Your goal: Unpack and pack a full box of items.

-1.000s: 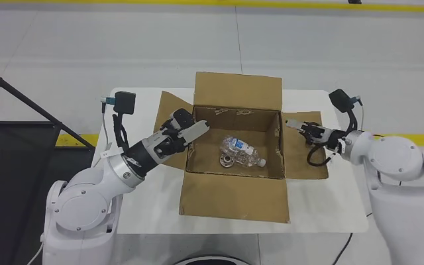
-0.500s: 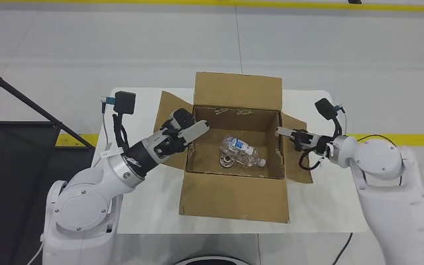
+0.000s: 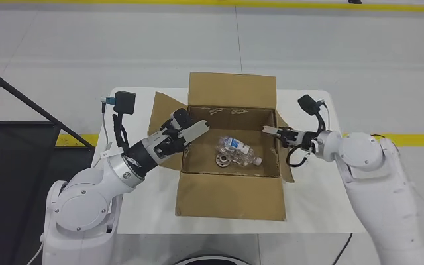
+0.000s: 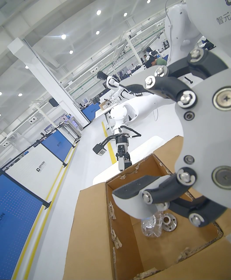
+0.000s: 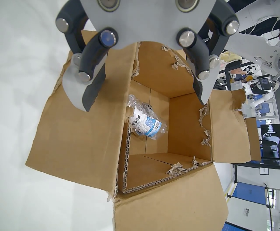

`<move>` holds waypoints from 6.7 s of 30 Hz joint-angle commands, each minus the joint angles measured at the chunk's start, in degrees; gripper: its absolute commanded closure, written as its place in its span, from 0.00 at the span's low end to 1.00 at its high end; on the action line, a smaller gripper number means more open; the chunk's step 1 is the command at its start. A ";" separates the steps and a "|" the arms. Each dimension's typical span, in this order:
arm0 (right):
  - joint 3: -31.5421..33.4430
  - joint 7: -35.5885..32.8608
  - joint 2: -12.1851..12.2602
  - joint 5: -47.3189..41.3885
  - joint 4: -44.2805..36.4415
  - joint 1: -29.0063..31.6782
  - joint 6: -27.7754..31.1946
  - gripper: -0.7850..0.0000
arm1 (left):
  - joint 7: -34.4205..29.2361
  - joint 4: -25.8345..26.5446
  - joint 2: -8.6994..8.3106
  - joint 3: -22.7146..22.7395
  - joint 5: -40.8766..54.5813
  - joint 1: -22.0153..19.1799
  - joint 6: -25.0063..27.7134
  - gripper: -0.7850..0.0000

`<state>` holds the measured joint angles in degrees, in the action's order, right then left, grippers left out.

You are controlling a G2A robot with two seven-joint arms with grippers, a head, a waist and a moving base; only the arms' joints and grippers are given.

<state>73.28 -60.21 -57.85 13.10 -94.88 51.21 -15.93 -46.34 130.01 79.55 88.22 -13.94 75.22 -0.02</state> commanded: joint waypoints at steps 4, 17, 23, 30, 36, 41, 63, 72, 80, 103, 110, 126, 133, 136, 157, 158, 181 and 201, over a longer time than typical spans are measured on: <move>-1.85 0.46 -0.30 -0.07 0.78 -1.87 0.06 0.00 | 0.00 0.02 0.00 0.01 0.00 0.02 0.01 0.00; -4.74 -3.48 -0.05 6.28 -9.26 -7.56 1.46 0.00 | 0.00 0.02 0.00 0.01 0.00 0.02 0.01 0.00; -16.20 -8.18 -1.95 10.05 -5.14 -16.59 4.75 0.00 | 0.00 0.02 0.00 0.01 0.00 0.02 0.01 0.00; -25.13 -8.23 -5.08 8.47 3.07 -25.06 5.17 0.00 | 7.65 -2.86 -0.03 1.41 1.40 0.06 -3.48 0.00; -30.39 -8.64 -6.78 9.38 5.38 -27.31 7.21 0.00 | 14.82 -7.56 0.01 1.41 0.82 -1.72 -9.82 0.00; -31.38 -8.78 -7.31 8.39 6.38 -27.56 7.14 0.00 | 18.37 -10.97 -0.06 1.80 1.26 -3.46 -13.87 0.00; -38.52 -6.98 -8.87 18.90 11.17 -27.28 17.73 0.00 | 18.89 -11.97 -0.40 1.16 1.90 -3.32 -14.80 0.00; -43.09 -7.80 -11.95 20.25 19.59 -30.23 20.78 0.00 | 19.74 -11.70 -0.54 0.96 2.17 -3.02 -15.19 0.00; -47.20 -10.39 -15.38 22.28 25.48 -32.90 18.79 0.00 | 19.74 -11.70 -0.54 0.96 2.17 -3.02 -15.19 0.00; -50.47 -11.44 -21.83 24.29 36.71 -34.91 19.69 0.58 | 19.74 -11.70 -0.54 0.96 2.17 -3.02 -15.19 0.00; -49.78 -12.04 -22.53 24.83 37.83 -35.03 20.54 1.00 | 19.74 -11.70 -0.54 0.96 2.17 -3.02 -15.19 0.00; -44.13 -13.86 -20.34 26.27 31.19 -32.46 23.96 1.00 | 19.74 -11.70 -0.54 0.96 2.17 -3.02 -15.19 0.00; -41.13 -17.79 -18.75 25.39 28.49 -30.31 25.73 1.00 | 19.74 -11.70 -0.54 0.96 2.17 -3.02 -15.19 0.00; -39.69 -16.82 -18.21 25.71 27.59 -29.64 26.01 0.68 | 19.74 -11.70 -0.54 0.96 2.17 -3.02 -15.19 0.00; -38.48 -12.31 -19.34 25.62 33.36 -29.77 27.73 0.28 | 19.74 -11.70 -0.54 0.96 2.17 -3.02 -15.19 0.00; -38.72 -12.21 -19.60 25.24 34.14 -29.99 28.10 0.28 | 19.74 -11.70 -0.54 0.96 2.17 -3.02 -15.19 0.00; -41.15 -11.73 -23.40 21.76 42.45 -32.66 32.19 1.00 | 19.74 -11.70 -0.54 0.96 2.17 -3.02 -15.19 0.00; -31.78 -19.24 -17.50 27.88 28.31 -25.56 27.45 1.00 | 19.74 -11.70 -0.54 0.96 2.17 -3.02 -15.19 0.00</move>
<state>41.35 -78.90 -75.48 40.70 -66.21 25.39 12.02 -26.60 118.31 79.01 89.17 -11.77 72.20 -15.21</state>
